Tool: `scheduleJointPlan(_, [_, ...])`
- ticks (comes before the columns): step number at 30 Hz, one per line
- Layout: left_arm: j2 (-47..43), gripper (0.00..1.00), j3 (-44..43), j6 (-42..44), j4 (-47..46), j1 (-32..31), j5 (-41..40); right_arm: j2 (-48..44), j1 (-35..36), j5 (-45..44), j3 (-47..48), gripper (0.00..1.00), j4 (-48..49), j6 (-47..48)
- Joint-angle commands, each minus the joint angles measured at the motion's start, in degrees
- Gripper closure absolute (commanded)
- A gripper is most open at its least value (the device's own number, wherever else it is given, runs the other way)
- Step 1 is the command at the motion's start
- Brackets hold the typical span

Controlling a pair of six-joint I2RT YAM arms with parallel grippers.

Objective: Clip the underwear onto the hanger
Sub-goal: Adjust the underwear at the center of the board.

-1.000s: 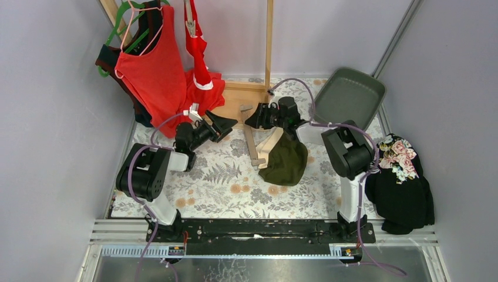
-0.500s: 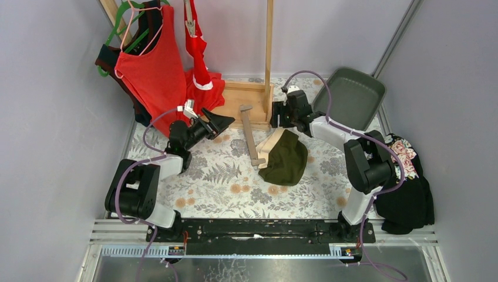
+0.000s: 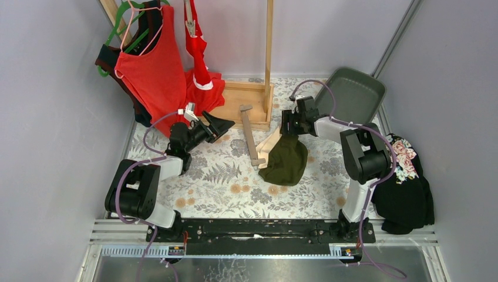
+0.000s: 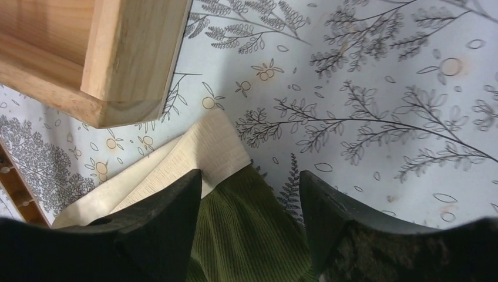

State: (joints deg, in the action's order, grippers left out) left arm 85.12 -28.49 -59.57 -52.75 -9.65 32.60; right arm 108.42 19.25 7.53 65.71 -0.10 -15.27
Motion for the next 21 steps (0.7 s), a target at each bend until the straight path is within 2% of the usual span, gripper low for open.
scheduleJointPlan(1, [0.0, 0.14, 0.3, 1.2, -1.5, 0.4, 0.7, 1.6, 0.0, 6.5, 2.5, 0.35, 2.5, 1.6])
scheduleJointPlan(2, [0.2, 0.14, 0.3, 1.3, -1.4, 0.4, 0.6, 2.0, -0.1, 7.4, 2.7, 0.38, 2.6, 1.9])
scheduleJointPlan(3, [0.2, 0.14, 0.2, 1.4, -1.4, 0.4, 0.5, 2.3, -0.1, 8.1, 2.9, 0.47, 2.7, 2.1])
scheduleJointPlan(4, [0.3, 0.14, 0.2, 1.5, -1.3, 0.4, 0.5, 2.6, -0.1, 8.6, 3.0, 0.6, 2.8, 2.3])
scheduleJointPlan(6, [0.6, 0.14, 0.1, 1.5, -1.3, 0.4, 0.5, 2.5, -0.2, 8.9, 3.1, 0.94, 2.5, 2.9])
scheduleJointPlan(7, [0.8, 0.14, 0.1, 1.5, -1.3, 0.4, 0.6, 1.7, -0.1, 8.3, 2.9, 0.99, 2.4, 3.4])
scheduleJointPlan(12, [1.5, 0.14, 0.2, 1.1, -2.2, 0.4, 0.8, -9.6, 0.3, 5.8, -9.2, 1.0, 14.0, 6.0])
scheduleJointPlan(16, [2.5, 0.14, -0.1, 0.5, -3.2, 0.4, 1.1, -18.0, 2.3, 2.8, -18.3, 1.0, 22.4, 12.4])
scheduleJointPlan(21, [5.3, 0.16, -1.2, -0.7, -4.0, 0.3, 4.2, -22.1, 4.6, -0.7, -23.1, 1.0, 29.1, 17.5])
